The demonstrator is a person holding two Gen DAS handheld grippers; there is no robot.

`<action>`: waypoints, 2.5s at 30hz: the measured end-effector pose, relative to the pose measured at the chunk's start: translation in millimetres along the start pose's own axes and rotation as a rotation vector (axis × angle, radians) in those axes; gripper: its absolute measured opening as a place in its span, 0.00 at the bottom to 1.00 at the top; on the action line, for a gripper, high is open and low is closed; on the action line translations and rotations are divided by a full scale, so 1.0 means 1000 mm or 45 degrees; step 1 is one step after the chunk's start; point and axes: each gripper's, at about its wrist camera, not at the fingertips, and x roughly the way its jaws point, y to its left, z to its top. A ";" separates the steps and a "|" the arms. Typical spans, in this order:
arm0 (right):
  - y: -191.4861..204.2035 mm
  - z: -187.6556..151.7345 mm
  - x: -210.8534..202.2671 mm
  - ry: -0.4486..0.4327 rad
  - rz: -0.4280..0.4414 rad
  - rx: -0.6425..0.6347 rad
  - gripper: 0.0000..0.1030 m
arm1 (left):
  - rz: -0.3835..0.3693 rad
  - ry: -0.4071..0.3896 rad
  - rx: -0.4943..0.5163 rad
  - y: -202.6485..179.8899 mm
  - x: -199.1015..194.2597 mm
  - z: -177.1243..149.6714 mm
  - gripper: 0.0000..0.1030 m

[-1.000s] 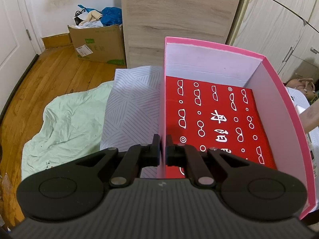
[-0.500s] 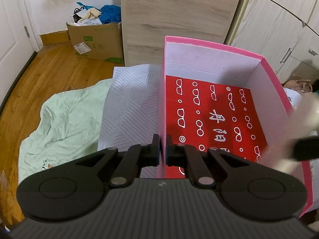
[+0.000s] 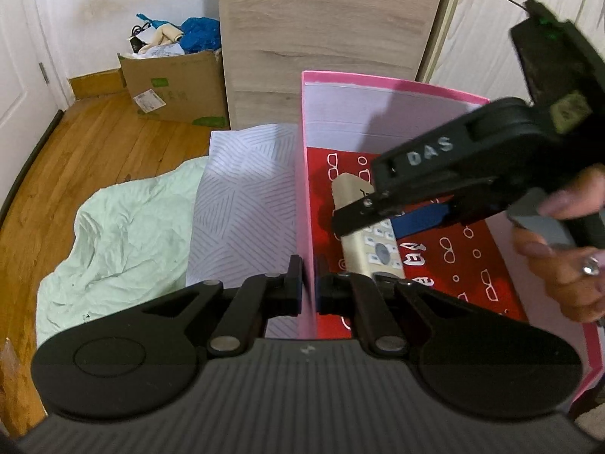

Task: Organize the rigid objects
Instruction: 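Lift the cream remote with the right gripper and carry it over the box, then lower the cream remote onto the red insert and open the right gripper, then grasp the white TCL remote on the table with the right gripper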

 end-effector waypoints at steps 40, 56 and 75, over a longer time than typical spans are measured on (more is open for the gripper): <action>-0.022 -0.069 -0.187 -0.253 -0.076 -0.477 0.38 | 0.030 0.021 0.012 -0.004 0.002 0.002 0.04; -0.132 -0.103 -0.163 -0.155 -0.578 -0.513 0.51 | 0.031 0.012 0.041 -0.005 0.002 0.000 0.04; -0.134 -0.095 -0.144 -0.226 -0.591 -0.564 0.66 | 0.048 0.019 0.069 -0.011 0.004 0.001 0.04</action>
